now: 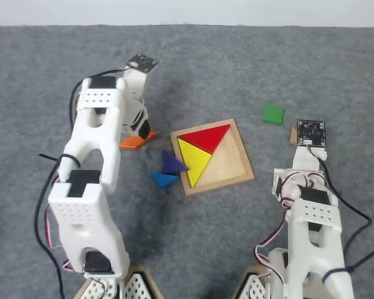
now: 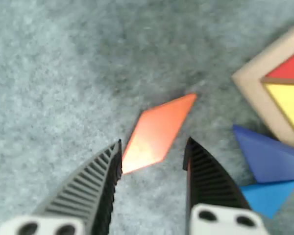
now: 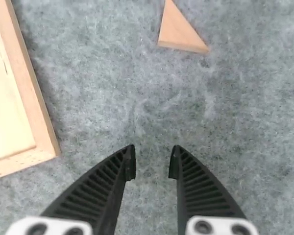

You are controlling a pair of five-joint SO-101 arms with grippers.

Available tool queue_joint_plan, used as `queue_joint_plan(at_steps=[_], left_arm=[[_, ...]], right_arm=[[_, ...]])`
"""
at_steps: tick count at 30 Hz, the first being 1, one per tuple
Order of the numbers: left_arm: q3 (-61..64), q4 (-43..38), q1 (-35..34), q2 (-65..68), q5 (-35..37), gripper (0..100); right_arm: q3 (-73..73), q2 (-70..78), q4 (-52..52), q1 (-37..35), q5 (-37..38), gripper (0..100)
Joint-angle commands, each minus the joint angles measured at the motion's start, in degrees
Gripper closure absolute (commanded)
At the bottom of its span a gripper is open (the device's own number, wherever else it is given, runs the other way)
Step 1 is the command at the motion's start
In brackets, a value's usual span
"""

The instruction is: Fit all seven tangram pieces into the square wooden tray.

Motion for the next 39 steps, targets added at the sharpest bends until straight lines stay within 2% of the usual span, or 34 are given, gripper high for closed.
queue_joint_plan(at_steps=[1, 10, 13, 22, 34, 39], left_arm=[[-2.42, 0.88, 2.46, -0.35, -0.62, 81], [5.32, -3.78, 3.52, 0.18, -0.79, 81], [7.43, -4.31, 3.43, 0.18, -2.99, 81], [7.34, -6.68, 1.49, 2.02, -3.52, 81], [-13.85, 5.10, -0.44, 17.14, -7.30, 81], [-21.49, 7.56, -2.20, 19.69, -7.38, 83]], right_arm=[[-0.18, -1.98, -1.19, 0.31, 0.70, 87.6], [-0.18, -1.98, -1.27, 0.31, 0.70, 87.6], [-0.18, -1.98, -1.27, 0.31, 0.70, 87.6], [-0.18, -1.98, -1.19, 0.31, 0.70, 87.6], [-0.18, -1.98, -1.19, 0.40, 0.70, 87.6], [-0.18, -2.07, -1.27, 0.40, 0.70, 87.6]])
